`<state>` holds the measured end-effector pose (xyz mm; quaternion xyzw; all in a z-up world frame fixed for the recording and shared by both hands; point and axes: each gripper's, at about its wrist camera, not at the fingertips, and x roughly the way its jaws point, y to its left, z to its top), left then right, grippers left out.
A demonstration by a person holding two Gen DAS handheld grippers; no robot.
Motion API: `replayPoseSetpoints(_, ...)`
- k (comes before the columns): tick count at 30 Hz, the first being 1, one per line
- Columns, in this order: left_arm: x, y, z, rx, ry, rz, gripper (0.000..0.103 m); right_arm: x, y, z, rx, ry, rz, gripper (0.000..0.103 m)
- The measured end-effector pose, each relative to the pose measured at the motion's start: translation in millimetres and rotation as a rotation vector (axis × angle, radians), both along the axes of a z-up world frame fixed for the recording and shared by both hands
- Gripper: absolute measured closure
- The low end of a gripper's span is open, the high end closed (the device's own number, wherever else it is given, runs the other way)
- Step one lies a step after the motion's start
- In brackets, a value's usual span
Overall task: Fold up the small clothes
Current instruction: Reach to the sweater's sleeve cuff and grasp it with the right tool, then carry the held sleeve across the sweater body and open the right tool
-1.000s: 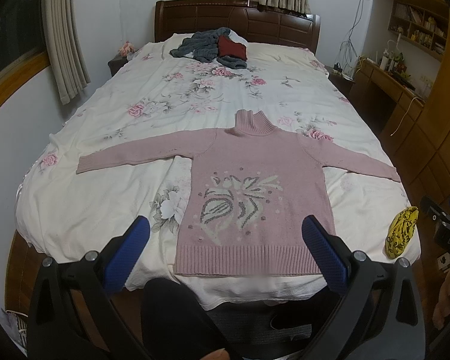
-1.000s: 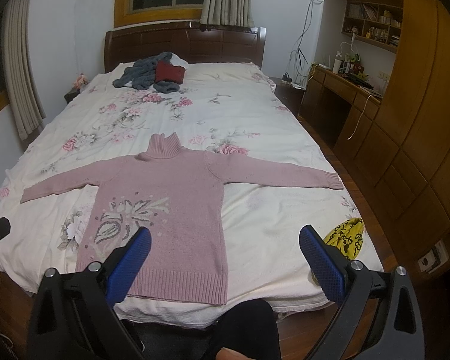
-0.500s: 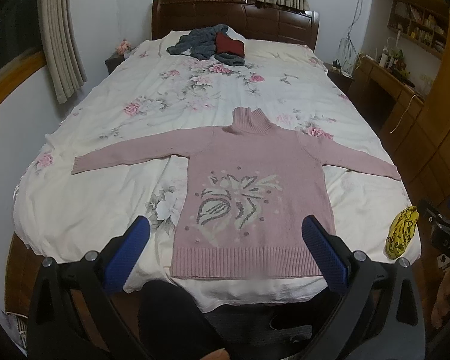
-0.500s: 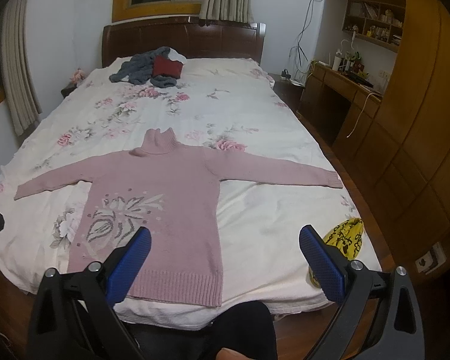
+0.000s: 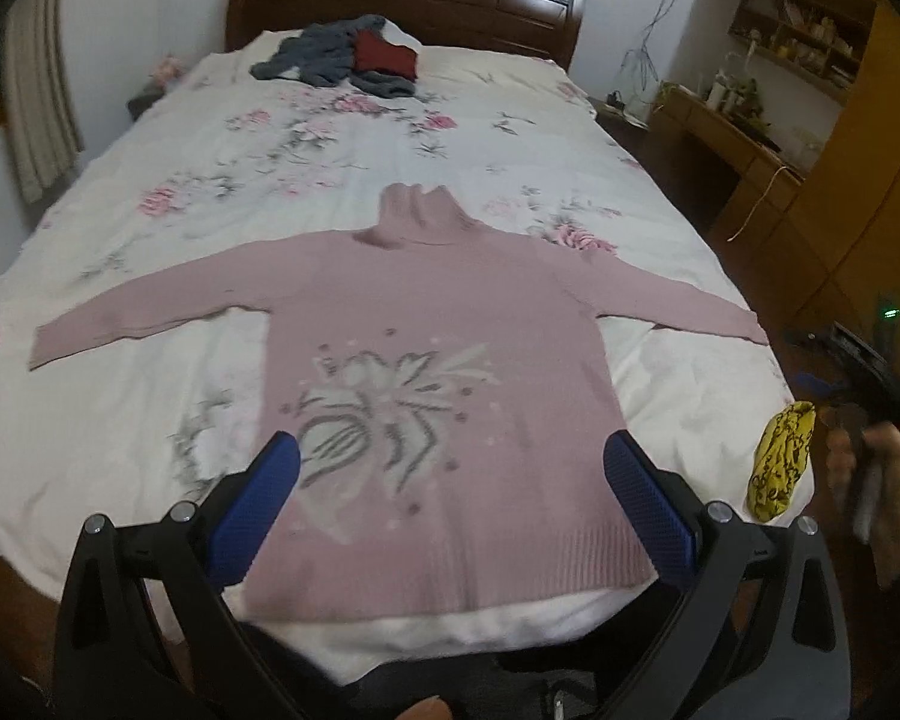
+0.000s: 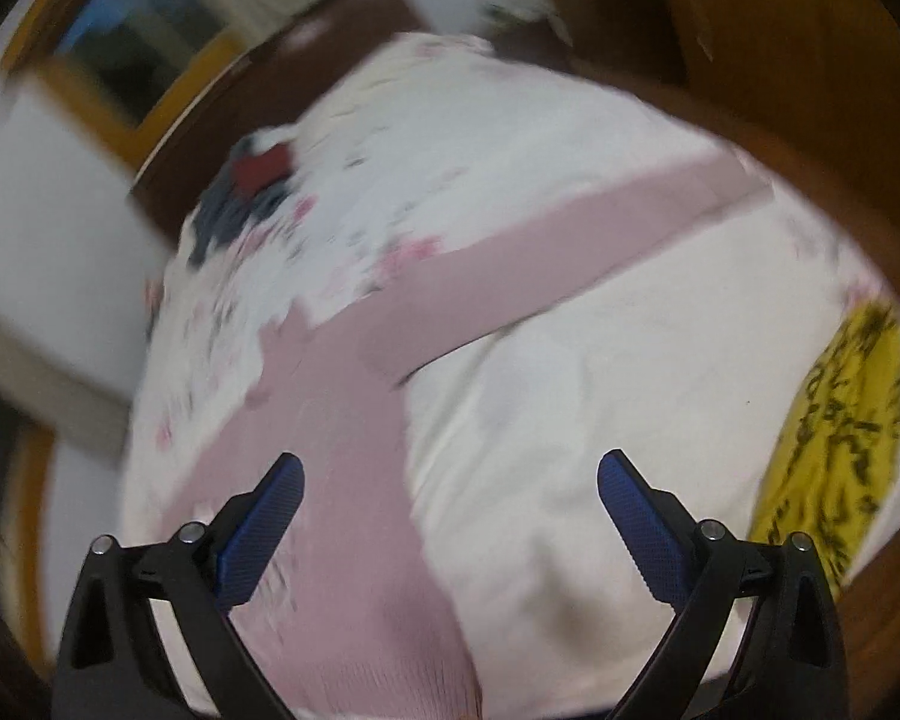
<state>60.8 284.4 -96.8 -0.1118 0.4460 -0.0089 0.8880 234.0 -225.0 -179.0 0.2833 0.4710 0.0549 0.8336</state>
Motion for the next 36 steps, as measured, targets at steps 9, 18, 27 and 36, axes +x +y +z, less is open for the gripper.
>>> replayPoseSetpoints(9, 63, -24, -39, -0.102, -0.004, -0.028, 0.003, 92, -201, -113, 0.434, 0.087, -0.440, 0.026)
replayPoseSetpoints(18, 99, -31, -82, -0.137, 0.086, -0.003, 0.003, 152, -272, -177, 0.490, 0.094, -0.609, 0.053)
replayPoseSetpoints(27, 109, -17, -114, -0.290, 0.150, 0.026, 0.003, 190, -275, -180, 0.377, 0.096, -0.586, 0.069)
replayPoseSetpoints(36, 112, 16, -135, -0.438, 0.250, 0.058, 0.003, 207, -203, -102, 0.179, -0.031, -0.402, 0.097)
